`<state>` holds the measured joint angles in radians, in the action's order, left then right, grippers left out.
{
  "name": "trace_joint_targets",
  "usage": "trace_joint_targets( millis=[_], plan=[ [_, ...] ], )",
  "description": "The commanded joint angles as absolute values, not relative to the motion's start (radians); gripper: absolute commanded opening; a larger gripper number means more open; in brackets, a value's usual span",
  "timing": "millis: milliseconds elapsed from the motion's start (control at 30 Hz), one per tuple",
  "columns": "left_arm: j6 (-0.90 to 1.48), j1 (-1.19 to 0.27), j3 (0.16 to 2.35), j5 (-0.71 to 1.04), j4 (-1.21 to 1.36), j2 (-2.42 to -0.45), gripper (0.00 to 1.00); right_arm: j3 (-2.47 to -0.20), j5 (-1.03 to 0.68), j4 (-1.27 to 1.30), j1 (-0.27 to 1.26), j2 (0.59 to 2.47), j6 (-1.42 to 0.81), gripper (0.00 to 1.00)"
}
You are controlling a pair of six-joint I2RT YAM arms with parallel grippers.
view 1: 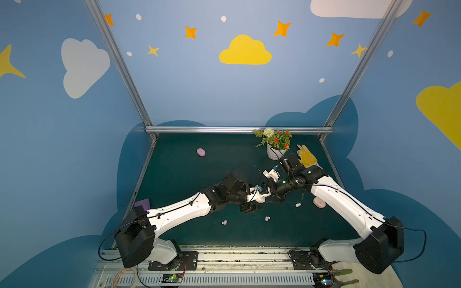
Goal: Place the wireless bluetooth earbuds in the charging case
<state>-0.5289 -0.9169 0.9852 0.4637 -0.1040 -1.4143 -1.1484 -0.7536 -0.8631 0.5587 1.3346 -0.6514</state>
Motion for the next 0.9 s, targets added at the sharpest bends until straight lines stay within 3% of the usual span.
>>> trace_joint_targets(
  millis=[0,233,667,867],
  plan=[
    [-0.564,-0.933,1.009,0.497,-0.192,-1.427,0.64,-1.196,-0.756,-0.856,0.546,1.315,-0.634,0.49],
    [-0.590,-0.936,1.009,0.486,-0.213,-1.422,0.62,-1.197,-0.757,-0.861,0.542,1.314,-0.630,0.49],
    [-0.602,-0.942,1.038,0.466,-0.261,-1.439,0.42,-1.213,-0.766,-0.868,0.533,1.315,-0.627,0.49],
    [-0.607,-0.949,1.039,0.449,-0.273,-1.440,0.53,-1.219,-0.771,-0.873,0.528,1.312,-0.626,0.49]
  ],
)
